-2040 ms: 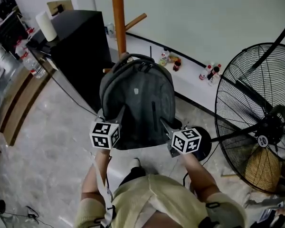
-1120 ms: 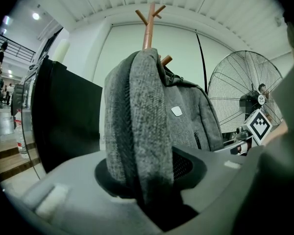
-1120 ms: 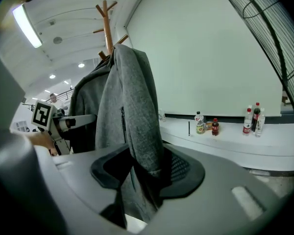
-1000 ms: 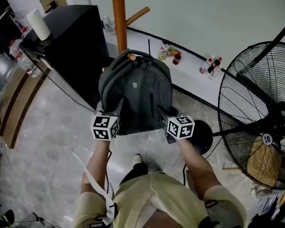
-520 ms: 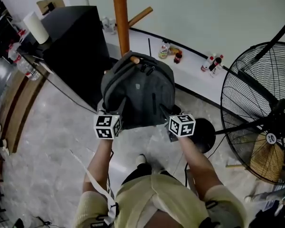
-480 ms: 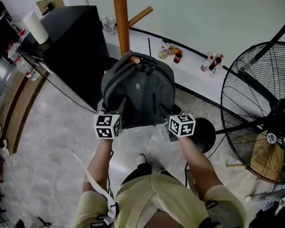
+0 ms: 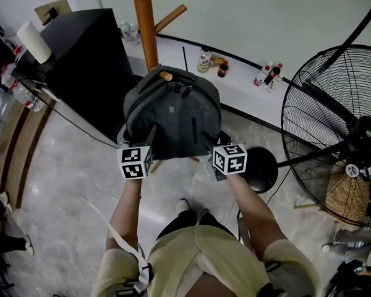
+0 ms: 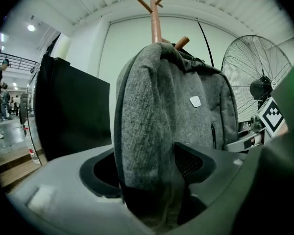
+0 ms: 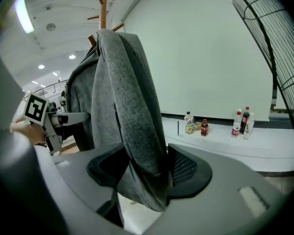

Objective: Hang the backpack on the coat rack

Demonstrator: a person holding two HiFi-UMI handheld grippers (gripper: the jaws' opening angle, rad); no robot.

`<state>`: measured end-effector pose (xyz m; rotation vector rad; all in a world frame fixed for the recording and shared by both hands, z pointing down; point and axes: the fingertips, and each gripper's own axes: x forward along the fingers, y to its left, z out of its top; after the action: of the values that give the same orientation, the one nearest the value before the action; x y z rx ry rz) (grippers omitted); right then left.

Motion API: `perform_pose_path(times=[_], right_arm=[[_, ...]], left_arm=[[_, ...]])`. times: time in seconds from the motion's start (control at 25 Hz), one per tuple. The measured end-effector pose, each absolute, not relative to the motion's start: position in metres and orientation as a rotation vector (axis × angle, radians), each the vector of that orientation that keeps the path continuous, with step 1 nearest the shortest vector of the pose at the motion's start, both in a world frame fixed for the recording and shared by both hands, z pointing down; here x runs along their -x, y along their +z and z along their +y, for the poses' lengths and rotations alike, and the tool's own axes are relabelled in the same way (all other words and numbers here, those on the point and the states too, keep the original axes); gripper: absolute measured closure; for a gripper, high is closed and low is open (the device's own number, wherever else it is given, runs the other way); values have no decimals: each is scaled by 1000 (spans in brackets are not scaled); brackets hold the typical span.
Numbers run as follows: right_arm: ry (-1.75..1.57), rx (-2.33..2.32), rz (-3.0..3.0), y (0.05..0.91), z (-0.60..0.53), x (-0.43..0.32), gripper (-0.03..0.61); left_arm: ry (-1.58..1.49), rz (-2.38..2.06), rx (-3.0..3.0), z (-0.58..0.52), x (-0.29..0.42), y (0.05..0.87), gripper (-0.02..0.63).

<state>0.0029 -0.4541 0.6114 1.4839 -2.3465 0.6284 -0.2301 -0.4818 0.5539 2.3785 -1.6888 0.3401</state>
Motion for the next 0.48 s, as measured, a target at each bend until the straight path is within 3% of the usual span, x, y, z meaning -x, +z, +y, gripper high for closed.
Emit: perform_pose_path(times=[0.48], right_arm=[[546,-1517,-2386,579,-434,-18,356]], left_arm=[[269,-1733,-2352,-447,233,532,279]])
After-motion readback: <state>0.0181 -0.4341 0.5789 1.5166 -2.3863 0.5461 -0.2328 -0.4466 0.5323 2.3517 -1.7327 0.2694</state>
